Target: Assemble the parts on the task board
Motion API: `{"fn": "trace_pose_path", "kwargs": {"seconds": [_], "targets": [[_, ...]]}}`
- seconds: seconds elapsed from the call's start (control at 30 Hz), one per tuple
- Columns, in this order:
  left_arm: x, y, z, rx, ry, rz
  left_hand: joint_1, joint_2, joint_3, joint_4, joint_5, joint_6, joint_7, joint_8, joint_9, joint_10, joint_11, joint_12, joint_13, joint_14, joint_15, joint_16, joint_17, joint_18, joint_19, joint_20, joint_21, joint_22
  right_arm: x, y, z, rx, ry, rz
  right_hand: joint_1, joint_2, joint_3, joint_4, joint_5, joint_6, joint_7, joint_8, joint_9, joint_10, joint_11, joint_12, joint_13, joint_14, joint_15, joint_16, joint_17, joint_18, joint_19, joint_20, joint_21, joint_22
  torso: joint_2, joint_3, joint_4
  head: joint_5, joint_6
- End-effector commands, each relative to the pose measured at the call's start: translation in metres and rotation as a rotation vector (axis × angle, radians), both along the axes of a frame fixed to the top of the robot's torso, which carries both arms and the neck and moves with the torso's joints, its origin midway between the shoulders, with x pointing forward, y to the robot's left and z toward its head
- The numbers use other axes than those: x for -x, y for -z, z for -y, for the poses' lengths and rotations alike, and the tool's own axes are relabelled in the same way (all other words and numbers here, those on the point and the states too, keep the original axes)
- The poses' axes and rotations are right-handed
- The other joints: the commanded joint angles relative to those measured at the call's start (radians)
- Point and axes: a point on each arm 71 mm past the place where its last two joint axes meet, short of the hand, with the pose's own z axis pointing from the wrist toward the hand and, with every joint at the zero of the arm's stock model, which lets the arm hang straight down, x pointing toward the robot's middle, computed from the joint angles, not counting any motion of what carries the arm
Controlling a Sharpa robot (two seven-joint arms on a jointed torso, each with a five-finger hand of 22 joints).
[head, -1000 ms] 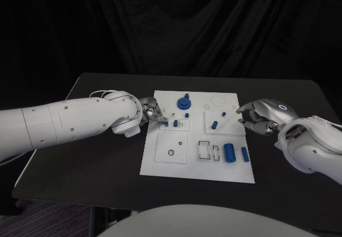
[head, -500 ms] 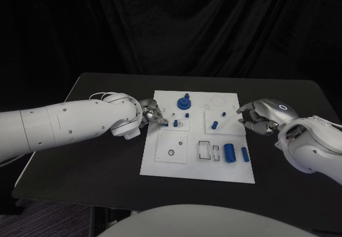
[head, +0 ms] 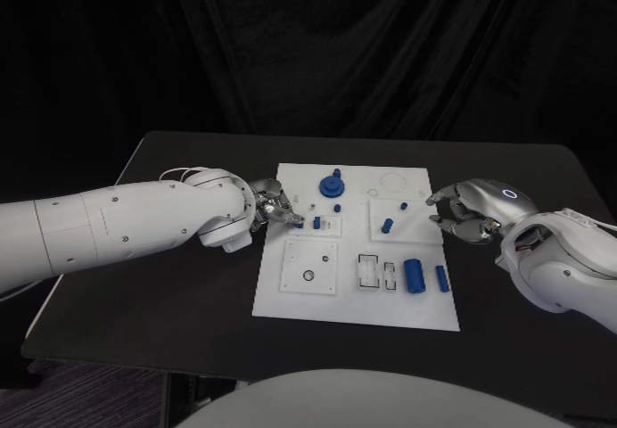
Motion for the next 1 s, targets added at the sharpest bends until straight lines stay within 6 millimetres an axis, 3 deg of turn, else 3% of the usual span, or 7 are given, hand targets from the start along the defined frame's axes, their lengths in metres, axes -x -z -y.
{"fn": "trace_pose_path", "kwargs": {"seconds": [0.03, 0.07, 0.27, 0.63, 0.77, 0.93, 1.0], "targets": [[0.0018, 0.0037, 0.0028, -0.003, 0.012, -0.016, -0.052, -0.001, -0.068, 0.052, -0.103, -0.008, 0.018, -0.038, -0.042, 0.106, 0.016, 0.004, 0.263, 0.102, 0.011, 0.003, 0.263, 0.02, -0.004, 0.008, -0.006, 0.186, 0.0002, 0.0016, 0.0006, 0.009, 0.016, -0.009, -0.001, -0.001, 0.007, 0.0, 0.007, 0.002, 0.001, 0.0, -0.001, -0.003, 0.0, -0.004, 0.039, -0.008, 0.0, -0.004, 0.08, 0.004, -0.005, -0.001, -0.003, 0.124, 0.0, 0.0006, -0.0007, -0.002, 0.0], [0.0017, 0.004, 0.0029, -0.004, 0.012, -0.018, -0.077, -0.002, -0.098, 0.078, -0.14, -0.018, 0.025, -0.059, -0.063, 0.106, 0.021, 0.004, 0.263, 0.102, 0.016, 0.003, 0.263, 0.021, -0.005, 0.012, -0.01, 0.184, 0.0002, 0.0017, 0.0007, 0.01, 0.016, -0.01, -0.001, -0.001, 0.007, 0.0, 0.007, 0.002, 0.001, 0.0, -0.001, -0.003, 0.0, -0.004, 0.039, -0.008, 0.0, -0.004, 0.08, 0.004, -0.005, -0.001, -0.003, 0.124, 0.0, 0.0005, -0.0005, -0.003, 0.0], [-0.0004, 0.0063, 0.001, -0.014, 0.005, -0.024, -0.097, 0.016, -0.2, 0.134, -0.158, -0.029, 0.043, -0.127, -0.158, 0.106, 0.039, 0.004, 0.263, 0.102, 0.031, 0.003, 0.263, 0.025, -0.014, 0.027, -0.027, 0.18, 0.0004, 0.0019, 0.0009, 0.012, 0.017, -0.013, -0.002, -0.002, 0.007, 0.001, 0.007, 0.002, 0.001, 0.0, -0.002, -0.003, 0.001, -0.004, 0.04, -0.008, 0.0, -0.003, 0.081, 0.003, -0.004, -0.001, -0.003, 0.124, 0.0, 0.0006, -0.0008, -0.004, 0.0], [-0.0033, 0.0081, -0.0027, -0.02, -0.015, -0.021, -0.148, 0.071, -0.303, 0.14, -0.158, -0.023, 0.053, -0.162, -0.238, 0.106, 0.049, 0.004, 0.263, 0.102, 0.041, 0.003, 0.263, 0.028, -0.02, 0.038, -0.038, 0.177, 0.0006, 0.0025, 0.0007, 0.016, 0.017, -0.019, -0.006, 0.001, 0.008, 0.004, 0.008, 0.002, 0.002, 0.0, -0.003, -0.002, 0.001, -0.003, 0.04, -0.008, 0.001, -0.003, 0.081, 0.003, -0.005, 0.0, -0.003, 0.124, 0.0, 0.0002, 0.0001, -0.004, 0.0], [-0.0037, 0.008, -0.0026, -0.017, -0.02, -0.015, -0.174, 0.108, -0.332, 0.142, -0.15, -0.006, 0.05, -0.146, -0.242, 0.106, 0.047, 0.004, 0.263, 0.102, 0.04, 0.003, 0.263, 0.027, -0.019, 0.038, -0.037, 0.178, 0.0007, 0.0027, 0.0005, 0.017, 0.016, -0.02, -0.007, 0.003, 0.009, 0.005, 0.009, 0.002, 0.002, 0.0, -0.003, -0.002, 0.001, -0.003, 0.04, -0.008, 0.001, -0.004, 0.081, 0.003, -0.005, 0.0, -0.003, 0.124, 0.0, 0.0005, -0.0003, -0.003, 0.0], [-0.0046, 0.0064, -0.0026, 0.004, -0.025, 0.015, -0.173, 0.163, -0.382, 0.142, -0.062, 0.003, 0.034, -0.067, -0.184, 0.106, 0.033, 0.004, 0.263, 0.102, 0.029, 0.003, 0.263, 0.026, -0.014, 0.028, -0.028, 0.18, 0.0011, 0.0026, 0.0006, 0.014, 0.016, -0.018, -0.008, 0.004, 0.01, 0.006, 0.01, 0.002, 0.002, 0.0, -0.003, -0.003, 0.002, -0.004, 0.039, -0.008, 0.001, -0.004, 0.081, 0.004, -0.005, 0.0, -0.004, 0.124, 0.0, 0.0004, 0.0001, -0.002, 0.0], [-0.0057, 0.0038, -0.0023, 0.032, -0.028, 0.054, -0.156, 0.166, -0.399, 0.141, -0.018, -0.006, 0.03, -0.041, -0.161, 0.106, 0.03, 0.004, 0.263, 0.102, 0.026, 0.003, 0.263, 0.024, -0.009, 0.025, -0.018, 0.183, 0.0012, 0.0023, 0.0009, 0.012, 0.016, -0.015, -0.008, 0.004, 0.01, 0.006, 0.011, 0.002, 0.002, 0.0, -0.004, -0.003, 0.002, -0.004, 0.039, -0.008, 0.001, -0.004, 0.08, 0.004, -0.005, 0.0, -0.004, 0.124, 0.001, 0.0004, 0.0002, -0.002, 0.0]]}}
